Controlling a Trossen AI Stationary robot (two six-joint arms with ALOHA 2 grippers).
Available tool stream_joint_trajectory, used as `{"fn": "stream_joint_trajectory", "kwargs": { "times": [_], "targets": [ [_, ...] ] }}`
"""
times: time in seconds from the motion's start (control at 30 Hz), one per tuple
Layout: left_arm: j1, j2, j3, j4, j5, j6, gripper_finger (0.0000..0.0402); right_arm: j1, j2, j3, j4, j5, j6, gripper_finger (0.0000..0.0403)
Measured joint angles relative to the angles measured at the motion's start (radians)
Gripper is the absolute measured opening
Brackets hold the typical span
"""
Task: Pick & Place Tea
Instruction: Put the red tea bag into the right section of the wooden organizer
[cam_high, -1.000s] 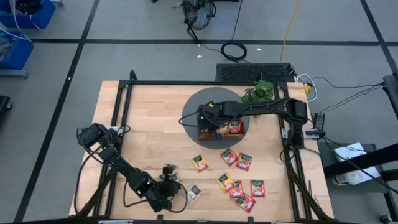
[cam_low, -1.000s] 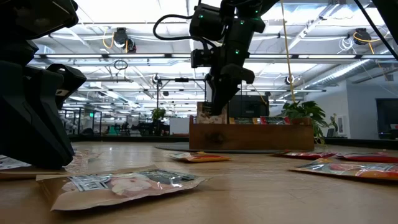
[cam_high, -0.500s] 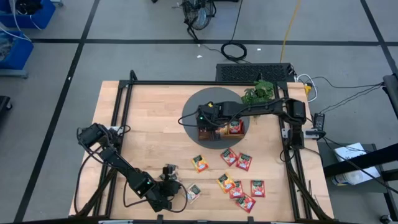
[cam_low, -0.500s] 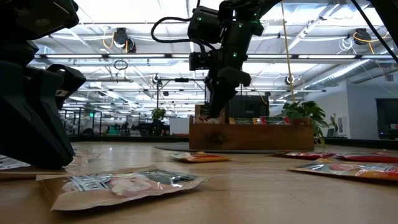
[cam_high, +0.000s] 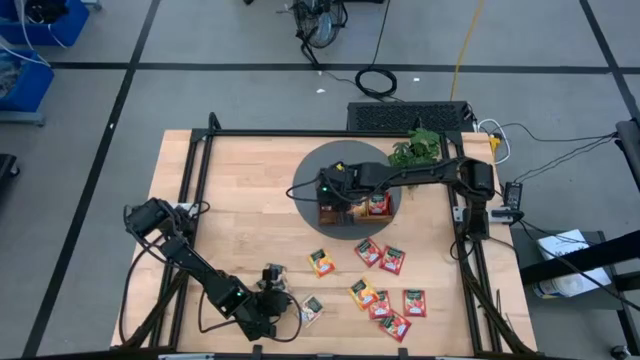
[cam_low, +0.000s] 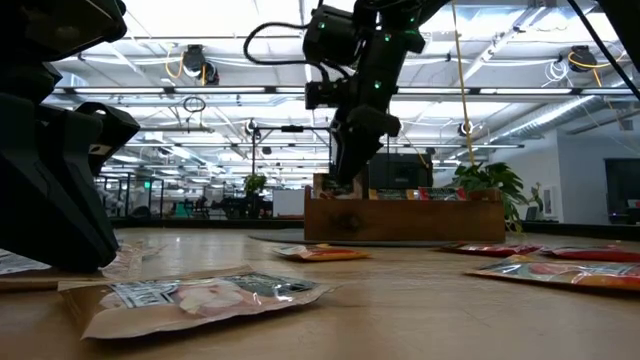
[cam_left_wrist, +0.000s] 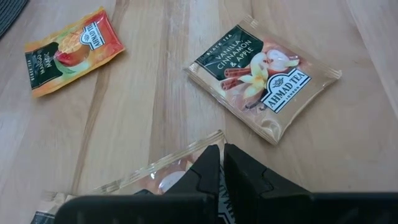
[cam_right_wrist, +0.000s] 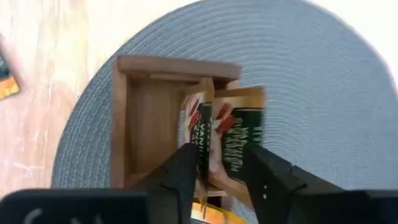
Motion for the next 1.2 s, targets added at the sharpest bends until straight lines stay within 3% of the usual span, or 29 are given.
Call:
{"fn": "stream_joint_trajectory", "kwargs": {
  "times": [0.3, 0.4, 0.57, 0.77, 0.83, 0.93, 1.07, 1.2],
  "targets": [
    [0.001, 0.0, 0.0, 0.029, 0.0, 0.068, 0.0031, 0.018, -0.162, -0.006, -0.079, 0.026, 0.133, 0.0143],
    [0.001, 0.0, 0.0, 0.043, 0.0, 0.088, 0.0031, 0.084, -0.241, -0.086, -0.048, 0.013, 0.137, 0.0134],
    [0.006, -0.001, 0.0, 0.063, -0.002, 0.15, 0.0031, 0.256, -0.415, -0.348, 0.308, -0.116, 0.133, 0.0116],
    [0.058, -0.026, 0.0, 0.111, 0.054, 0.245, 0.0031, 0.463, -0.566, -0.712, 0.83, -0.011, 0.145, 0.0084],
    [0.095, -0.054, 0.008, 0.127, 0.105, 0.239, 0.0031, 0.507, -0.591, -0.819, 1.006, -0.001, 0.143, 0.0072],
    [0.162, -0.092, 0.035, 0.123, 0.095, 0.194, 0.0031, 0.55, -0.601, -0.942, 1.204, -0.004, 0.163, 0.0047],
    [0.26, -0.093, 0.093, 0.114, 0.13, 0.235, 0.0031, 0.567, -0.597, -1.026, 1.342, -0.002, 0.155, 0.0007],
    [0.317, -0.093, 0.101, 0.143, 0.146, 0.248, 0.0031, 0.557, -0.597, -1.036, 1.333, 0.001, 0.156, 0.0011]
  ]
}}
